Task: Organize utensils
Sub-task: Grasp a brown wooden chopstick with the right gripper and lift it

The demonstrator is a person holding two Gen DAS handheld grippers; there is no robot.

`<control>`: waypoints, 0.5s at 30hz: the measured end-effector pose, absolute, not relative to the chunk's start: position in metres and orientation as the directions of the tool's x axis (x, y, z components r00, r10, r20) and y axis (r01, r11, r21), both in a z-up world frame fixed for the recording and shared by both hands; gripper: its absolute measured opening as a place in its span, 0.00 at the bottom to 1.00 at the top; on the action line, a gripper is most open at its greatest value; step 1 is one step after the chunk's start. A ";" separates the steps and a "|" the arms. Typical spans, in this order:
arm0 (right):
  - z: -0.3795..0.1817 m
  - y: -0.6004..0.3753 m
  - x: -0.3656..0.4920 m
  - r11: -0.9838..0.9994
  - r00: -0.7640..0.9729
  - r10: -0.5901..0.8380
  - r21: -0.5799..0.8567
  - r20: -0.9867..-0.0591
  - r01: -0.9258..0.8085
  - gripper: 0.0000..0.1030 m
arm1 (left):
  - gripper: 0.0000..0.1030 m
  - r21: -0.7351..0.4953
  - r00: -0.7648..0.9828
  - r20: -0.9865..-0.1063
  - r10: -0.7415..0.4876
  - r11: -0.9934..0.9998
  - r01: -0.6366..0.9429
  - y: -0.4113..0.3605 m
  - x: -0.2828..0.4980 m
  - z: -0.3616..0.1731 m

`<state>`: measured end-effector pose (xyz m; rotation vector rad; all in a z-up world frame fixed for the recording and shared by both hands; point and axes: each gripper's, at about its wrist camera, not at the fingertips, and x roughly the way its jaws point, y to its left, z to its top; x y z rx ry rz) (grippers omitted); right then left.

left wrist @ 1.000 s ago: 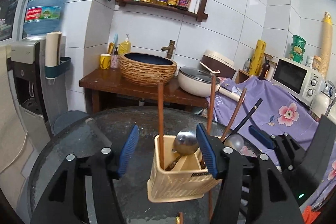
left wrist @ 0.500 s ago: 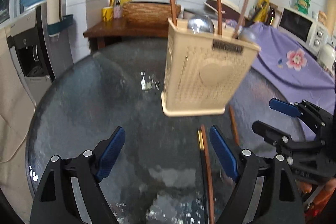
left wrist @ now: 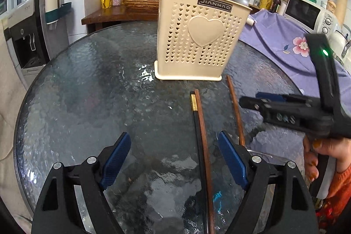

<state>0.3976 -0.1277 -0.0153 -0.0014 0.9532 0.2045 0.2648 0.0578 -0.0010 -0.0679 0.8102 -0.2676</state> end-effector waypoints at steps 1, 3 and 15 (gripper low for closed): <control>-0.016 -0.126 0.402 0.983 0.559 0.163 0.084 -0.813 -0.165 0.46 | 0.77 -0.154 0.661 -0.705 -0.257 0.965 0.210 0.056 0.264 -0.001; -0.020 -0.124 0.413 0.986 0.547 0.145 0.077 -0.824 -0.145 0.42 | 0.77 -0.136 0.670 -0.701 -0.244 0.968 0.211 0.053 0.261 0.000; -0.036 -0.111 0.453 0.997 0.545 0.016 -0.026 -0.838 -0.070 0.19 | 0.77 -0.098 0.686 -0.692 -0.222 0.972 0.216 0.047 0.241 0.000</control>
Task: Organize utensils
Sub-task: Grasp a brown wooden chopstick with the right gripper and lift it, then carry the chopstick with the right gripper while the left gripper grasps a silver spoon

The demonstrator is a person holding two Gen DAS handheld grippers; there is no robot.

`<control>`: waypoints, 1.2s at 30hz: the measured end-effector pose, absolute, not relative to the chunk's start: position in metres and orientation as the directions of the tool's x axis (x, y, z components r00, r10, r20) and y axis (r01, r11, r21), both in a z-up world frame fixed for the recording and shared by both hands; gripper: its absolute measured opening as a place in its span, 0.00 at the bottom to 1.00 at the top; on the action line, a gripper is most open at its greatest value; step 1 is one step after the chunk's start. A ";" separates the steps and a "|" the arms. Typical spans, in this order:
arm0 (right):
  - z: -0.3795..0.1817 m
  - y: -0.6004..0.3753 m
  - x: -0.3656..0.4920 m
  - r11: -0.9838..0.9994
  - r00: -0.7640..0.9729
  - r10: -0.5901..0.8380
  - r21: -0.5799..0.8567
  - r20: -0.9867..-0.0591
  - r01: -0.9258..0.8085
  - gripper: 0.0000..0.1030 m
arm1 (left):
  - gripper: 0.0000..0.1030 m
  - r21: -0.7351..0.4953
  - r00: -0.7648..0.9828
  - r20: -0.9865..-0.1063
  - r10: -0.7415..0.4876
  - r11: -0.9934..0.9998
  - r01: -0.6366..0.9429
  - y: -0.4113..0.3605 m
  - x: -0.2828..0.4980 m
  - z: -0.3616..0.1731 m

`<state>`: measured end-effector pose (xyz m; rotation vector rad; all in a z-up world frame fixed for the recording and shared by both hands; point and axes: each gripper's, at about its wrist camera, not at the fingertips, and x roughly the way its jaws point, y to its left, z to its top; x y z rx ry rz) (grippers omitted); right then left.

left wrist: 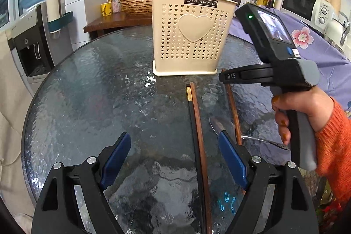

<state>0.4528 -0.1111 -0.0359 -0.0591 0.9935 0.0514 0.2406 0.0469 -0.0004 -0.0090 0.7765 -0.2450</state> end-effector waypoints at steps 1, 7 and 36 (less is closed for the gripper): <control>-0.036 -0.112 0.454 0.997 0.543 0.017 -0.024 -0.839 -0.068 0.16 | 0.77 -0.100 0.685 -0.693 -0.224 0.971 0.217 0.046 0.238 0.000; -0.036 -0.127 0.458 0.997 0.512 0.072 0.045 -0.856 -0.064 0.11 | 0.73 -0.140 0.666 -0.691 -0.279 0.957 0.256 0.038 0.229 0.003; 0.012 -0.231 0.388 0.972 0.521 0.229 0.166 -0.822 -0.165 0.08 | 0.20 -0.161 0.481 -0.797 -0.365 0.896 0.414 -0.053 0.273 -0.018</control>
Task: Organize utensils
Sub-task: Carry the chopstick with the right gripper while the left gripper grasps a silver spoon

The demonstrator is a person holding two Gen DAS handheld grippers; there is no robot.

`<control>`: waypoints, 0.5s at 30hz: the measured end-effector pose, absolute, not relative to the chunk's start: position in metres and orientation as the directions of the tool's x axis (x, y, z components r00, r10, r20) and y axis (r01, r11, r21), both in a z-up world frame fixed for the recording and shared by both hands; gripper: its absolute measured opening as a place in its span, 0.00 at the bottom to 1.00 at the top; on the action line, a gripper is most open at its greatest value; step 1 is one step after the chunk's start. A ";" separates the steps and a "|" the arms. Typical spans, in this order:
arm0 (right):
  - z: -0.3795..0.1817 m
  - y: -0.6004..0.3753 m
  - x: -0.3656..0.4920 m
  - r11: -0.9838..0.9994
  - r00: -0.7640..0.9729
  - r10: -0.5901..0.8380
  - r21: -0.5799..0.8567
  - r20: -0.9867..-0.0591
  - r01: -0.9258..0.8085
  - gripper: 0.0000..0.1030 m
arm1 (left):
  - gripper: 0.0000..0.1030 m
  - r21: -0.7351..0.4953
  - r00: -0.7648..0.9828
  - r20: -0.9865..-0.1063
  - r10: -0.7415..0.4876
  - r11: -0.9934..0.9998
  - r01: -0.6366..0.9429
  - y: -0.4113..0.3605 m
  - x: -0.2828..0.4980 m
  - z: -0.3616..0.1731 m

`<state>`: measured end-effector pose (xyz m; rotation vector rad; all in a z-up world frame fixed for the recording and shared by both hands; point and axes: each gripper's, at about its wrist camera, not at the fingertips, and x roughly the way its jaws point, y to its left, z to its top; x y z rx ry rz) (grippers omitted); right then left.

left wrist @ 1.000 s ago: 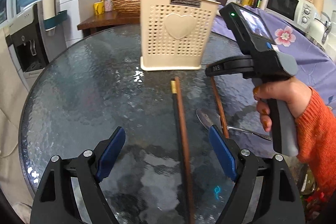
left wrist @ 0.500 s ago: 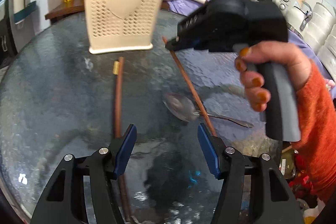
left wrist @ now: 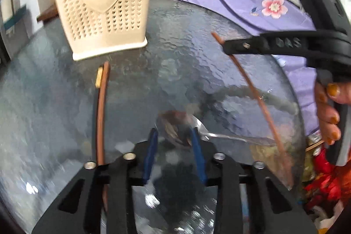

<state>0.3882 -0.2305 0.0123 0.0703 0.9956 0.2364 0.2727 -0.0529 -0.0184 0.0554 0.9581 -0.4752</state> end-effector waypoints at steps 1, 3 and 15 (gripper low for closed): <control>0.011 -0.233 0.389 0.975 0.525 0.217 0.152 -0.823 -0.165 0.08 | 0.19 -0.125 0.487 -0.803 -0.343 0.897 0.425 -0.057 0.280 -0.017; 0.007 -0.238 0.389 0.977 0.528 0.203 0.137 -0.825 -0.162 0.08 | 0.17 -0.112 0.482 -0.810 -0.334 0.895 0.432 -0.059 0.291 -0.017; -0.008 -0.251 0.389 0.981 0.535 0.190 0.145 -0.823 -0.126 0.08 | 0.65 -0.096 0.527 -0.790 -0.314 0.912 0.399 -0.081 0.326 0.003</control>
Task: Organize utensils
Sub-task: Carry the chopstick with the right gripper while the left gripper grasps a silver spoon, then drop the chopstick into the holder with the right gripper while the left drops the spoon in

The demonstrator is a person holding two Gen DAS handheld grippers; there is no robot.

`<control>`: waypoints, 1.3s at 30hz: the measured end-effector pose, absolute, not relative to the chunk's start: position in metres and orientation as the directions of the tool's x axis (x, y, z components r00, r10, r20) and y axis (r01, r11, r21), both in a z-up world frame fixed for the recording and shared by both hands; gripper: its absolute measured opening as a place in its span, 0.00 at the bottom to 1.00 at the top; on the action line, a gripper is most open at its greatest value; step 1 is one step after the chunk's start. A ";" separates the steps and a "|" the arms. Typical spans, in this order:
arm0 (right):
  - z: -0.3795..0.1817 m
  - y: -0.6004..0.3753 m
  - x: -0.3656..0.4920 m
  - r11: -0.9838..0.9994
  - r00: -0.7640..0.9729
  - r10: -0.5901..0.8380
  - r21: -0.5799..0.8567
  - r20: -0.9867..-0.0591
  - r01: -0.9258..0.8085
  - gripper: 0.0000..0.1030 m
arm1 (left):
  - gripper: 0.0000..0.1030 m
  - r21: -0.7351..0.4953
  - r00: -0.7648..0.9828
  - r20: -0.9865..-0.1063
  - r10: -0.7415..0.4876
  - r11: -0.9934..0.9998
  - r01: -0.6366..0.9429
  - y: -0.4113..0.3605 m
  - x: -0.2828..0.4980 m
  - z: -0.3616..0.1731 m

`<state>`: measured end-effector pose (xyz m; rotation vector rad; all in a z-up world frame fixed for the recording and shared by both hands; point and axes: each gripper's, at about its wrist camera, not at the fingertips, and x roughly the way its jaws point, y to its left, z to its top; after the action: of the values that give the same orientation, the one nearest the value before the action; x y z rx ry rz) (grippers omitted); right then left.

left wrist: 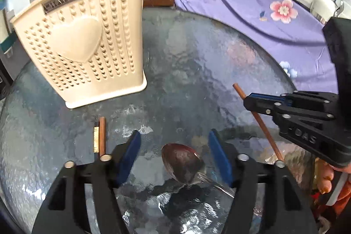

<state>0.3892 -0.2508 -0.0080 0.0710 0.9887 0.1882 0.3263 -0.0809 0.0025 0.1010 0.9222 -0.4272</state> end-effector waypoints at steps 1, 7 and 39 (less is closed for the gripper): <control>-0.008 -0.254 0.389 0.981 0.536 0.192 0.152 -0.822 -0.118 0.08 | 0.67 -0.065 0.536 -0.793 -0.289 0.915 0.398 -0.083 0.322 0.003; -0.006 -0.259 0.389 0.981 0.548 0.193 0.157 -0.814 -0.112 0.08 | 0.68 0.061 0.556 -0.816 -0.156 0.934 0.351 -0.093 0.295 -0.011; 0.039 -0.244 0.364 0.967 0.694 0.254 0.163 -0.673 -0.196 0.08 | 0.36 -0.090 0.639 -0.697 -0.325 0.924 0.372 -0.086 0.293 0.033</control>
<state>0.3640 -0.2440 0.0394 0.0808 0.7629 0.2518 0.2932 -0.0862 0.0328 0.0635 0.7823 -0.3978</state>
